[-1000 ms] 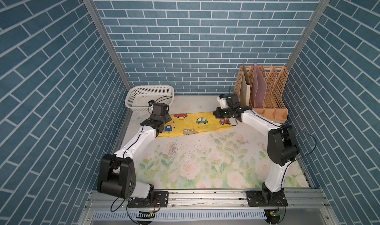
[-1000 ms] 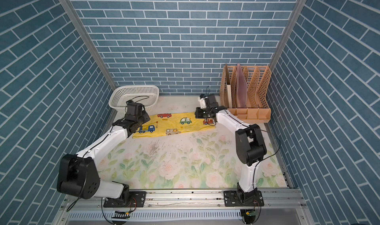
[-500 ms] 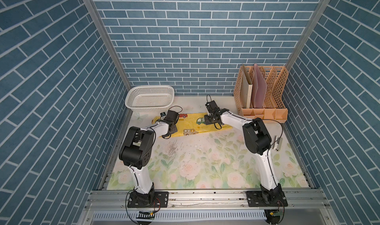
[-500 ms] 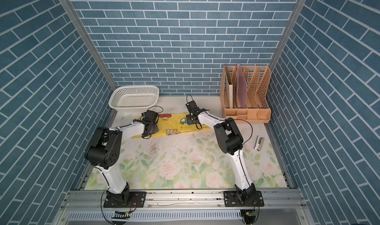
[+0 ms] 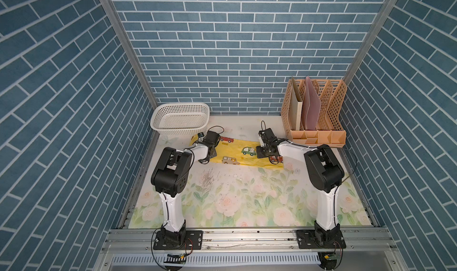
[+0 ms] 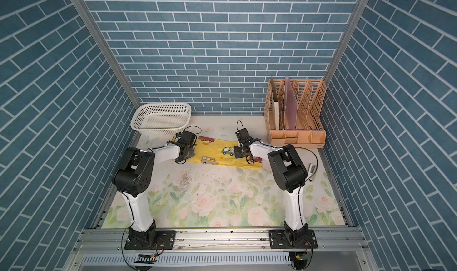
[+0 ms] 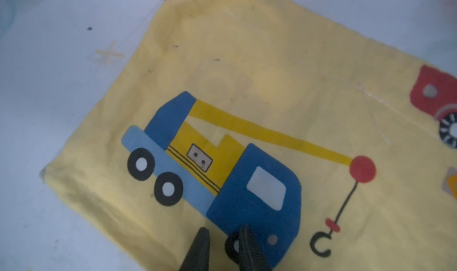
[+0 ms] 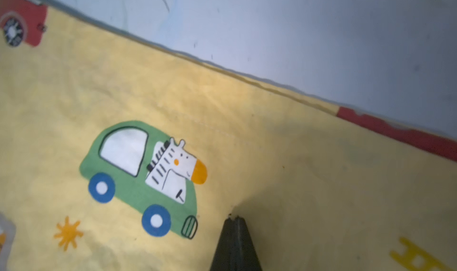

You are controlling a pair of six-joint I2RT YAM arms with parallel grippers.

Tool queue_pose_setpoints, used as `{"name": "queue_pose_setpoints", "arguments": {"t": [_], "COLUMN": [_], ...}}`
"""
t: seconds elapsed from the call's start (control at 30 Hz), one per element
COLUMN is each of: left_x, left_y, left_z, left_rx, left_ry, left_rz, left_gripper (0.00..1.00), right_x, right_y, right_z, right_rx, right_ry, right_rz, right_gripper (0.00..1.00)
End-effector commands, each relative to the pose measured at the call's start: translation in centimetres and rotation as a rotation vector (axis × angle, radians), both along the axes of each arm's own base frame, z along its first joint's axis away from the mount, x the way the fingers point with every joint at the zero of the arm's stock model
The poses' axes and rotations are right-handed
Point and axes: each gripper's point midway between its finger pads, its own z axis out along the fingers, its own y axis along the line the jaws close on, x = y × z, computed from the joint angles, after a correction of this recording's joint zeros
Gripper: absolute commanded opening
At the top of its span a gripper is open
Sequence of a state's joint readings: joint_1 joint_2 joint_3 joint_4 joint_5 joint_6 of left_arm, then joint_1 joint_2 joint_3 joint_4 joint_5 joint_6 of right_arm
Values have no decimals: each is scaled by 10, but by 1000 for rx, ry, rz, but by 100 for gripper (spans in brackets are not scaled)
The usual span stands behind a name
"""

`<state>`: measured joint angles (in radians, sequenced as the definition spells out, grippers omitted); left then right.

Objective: Roll up the pillowcase
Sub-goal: Adjust the pillowcase at the center of the board.

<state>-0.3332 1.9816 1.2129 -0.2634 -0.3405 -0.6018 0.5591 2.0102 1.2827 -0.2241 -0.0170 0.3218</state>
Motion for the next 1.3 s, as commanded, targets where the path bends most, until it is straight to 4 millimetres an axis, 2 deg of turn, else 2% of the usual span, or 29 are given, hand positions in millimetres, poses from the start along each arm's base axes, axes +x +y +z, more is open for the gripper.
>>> {"name": "queue_pose_setpoints", "arguments": {"t": [0.0,0.13,0.23,0.3,0.43,0.53,0.63,0.73,0.8,0.83,0.9,0.97,1.0,1.03,1.07,1.1,1.17,1.27], "left_x": [12,50,79,99,130,145,150,151,145,139,118,92,74,58,43,23,-9,-56], "left_y": [-33,-87,-131,-154,-187,-174,-140,-96,-76,-72,-71,-73,-72,-69,-66,-62,-51,-32], "left_z": [-23,-23,-27,-28,-22,4,36,63,86,96,115,140,151,154,167,167,169,158], "left_rx": [34,41,18,3,-25,33,29,20,45,47,17,-33,-63,-93,-136,-158,-197,-217], "left_ry": [55,14,-7,-18,-68,-116,-189,-242,-272,-286,-316,-369,-395,-401,-433,-433,-436,-409], "left_rz": [-127,-258,-350,-387,-446,-393,-326,-240,-202,-201,-215,-228,-230,-233,-233,-236,-221,-204], "left_gripper": [27,29,31,31,32,33,38,43,42,42,43,43,43,43,43,42,42,42], "right_x": [-75,-127,-162,-175,-183,-162,-140,-127,-124,-125,-139,-142,-148,-156,-168,-183,-207,-240], "right_y": [-19,-10,16,35,78,75,56,39,38,42,53,51,49,49,51,56,63,69], "right_z": [-48,-53,-46,-32,6,15,24,21,26,34,59,90,105,117,127,133,128,99], "right_rx": [-20,64,198,266,485,424,284,161,138,153,181,133,106,71,16,-27,-133,-291], "right_ry": [240,342,418,430,408,299,140,86,60,28,-94,-275,-379,-470,-562,-626,-677,-637], "right_rz": [6,41,99,143,271,253,245,229,253,289,435,477,499,528,571,635,735,892], "right_gripper": [0,0,0,0,0,0,0,1,2,4,13,18,28,36,44,51,61,68]}}
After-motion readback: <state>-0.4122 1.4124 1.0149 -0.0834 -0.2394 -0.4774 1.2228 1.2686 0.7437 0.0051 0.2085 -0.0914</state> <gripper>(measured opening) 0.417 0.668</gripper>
